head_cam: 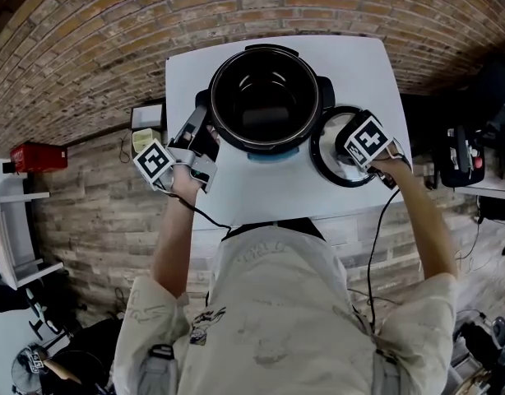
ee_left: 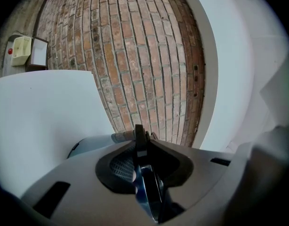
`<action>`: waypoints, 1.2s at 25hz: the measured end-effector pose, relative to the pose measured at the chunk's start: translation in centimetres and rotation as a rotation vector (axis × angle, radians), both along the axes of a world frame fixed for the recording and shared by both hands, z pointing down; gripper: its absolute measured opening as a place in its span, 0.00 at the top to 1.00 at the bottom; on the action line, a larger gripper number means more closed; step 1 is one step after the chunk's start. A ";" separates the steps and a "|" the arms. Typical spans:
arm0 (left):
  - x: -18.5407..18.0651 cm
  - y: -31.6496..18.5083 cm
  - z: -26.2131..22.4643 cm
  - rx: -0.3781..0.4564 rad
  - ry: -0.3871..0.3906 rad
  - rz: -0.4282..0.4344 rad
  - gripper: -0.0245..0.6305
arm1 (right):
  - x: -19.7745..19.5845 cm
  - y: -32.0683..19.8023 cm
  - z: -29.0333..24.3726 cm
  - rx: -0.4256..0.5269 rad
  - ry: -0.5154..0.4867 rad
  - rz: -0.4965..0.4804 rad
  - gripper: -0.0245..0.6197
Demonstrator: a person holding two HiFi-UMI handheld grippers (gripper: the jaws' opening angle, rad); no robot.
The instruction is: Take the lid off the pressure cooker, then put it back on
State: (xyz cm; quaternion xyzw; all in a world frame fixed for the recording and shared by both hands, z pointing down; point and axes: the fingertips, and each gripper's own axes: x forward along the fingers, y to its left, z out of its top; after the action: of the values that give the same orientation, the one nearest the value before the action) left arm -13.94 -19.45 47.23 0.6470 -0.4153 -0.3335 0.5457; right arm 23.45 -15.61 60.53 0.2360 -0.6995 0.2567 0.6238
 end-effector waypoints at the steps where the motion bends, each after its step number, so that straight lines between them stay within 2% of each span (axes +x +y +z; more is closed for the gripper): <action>1: 0.0 0.0 0.0 0.001 -0.002 0.000 0.82 | -0.1 -0.1 -0.1 0.020 -0.017 0.016 0.35; 7: 0.0 0.0 0.1 -0.004 -0.009 0.005 0.82 | -0.3 -1.2 -1.2 0.166 -0.143 0.136 0.33; 12: 0.0 0.0 0.0 -0.007 0.000 0.002 0.82 | -0.4 -1.4 -2.9 0.274 -0.233 0.192 0.33; 17: 0.0 0.0 0.0 -0.006 -0.002 0.002 0.82 | -0.7 -1.4 -5.8 0.414 -0.398 0.291 0.33; 25: -0.2 0.1 0.1 -0.002 -0.008 -0.006 0.82 | -1.0 0.5 -11.0 0.674 -0.606 0.438 0.33; 30: -0.1 0.0 0.1 0.002 -0.010 -0.008 0.82 | 0.0 1.9 -11.7 0.712 -0.614 0.492 0.33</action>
State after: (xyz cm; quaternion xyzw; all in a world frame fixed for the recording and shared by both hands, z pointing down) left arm -14.08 -19.46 47.37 0.6476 -0.4203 -0.3327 0.5415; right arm 23.43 -13.73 48.84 0.5043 -0.8178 0.1993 0.1929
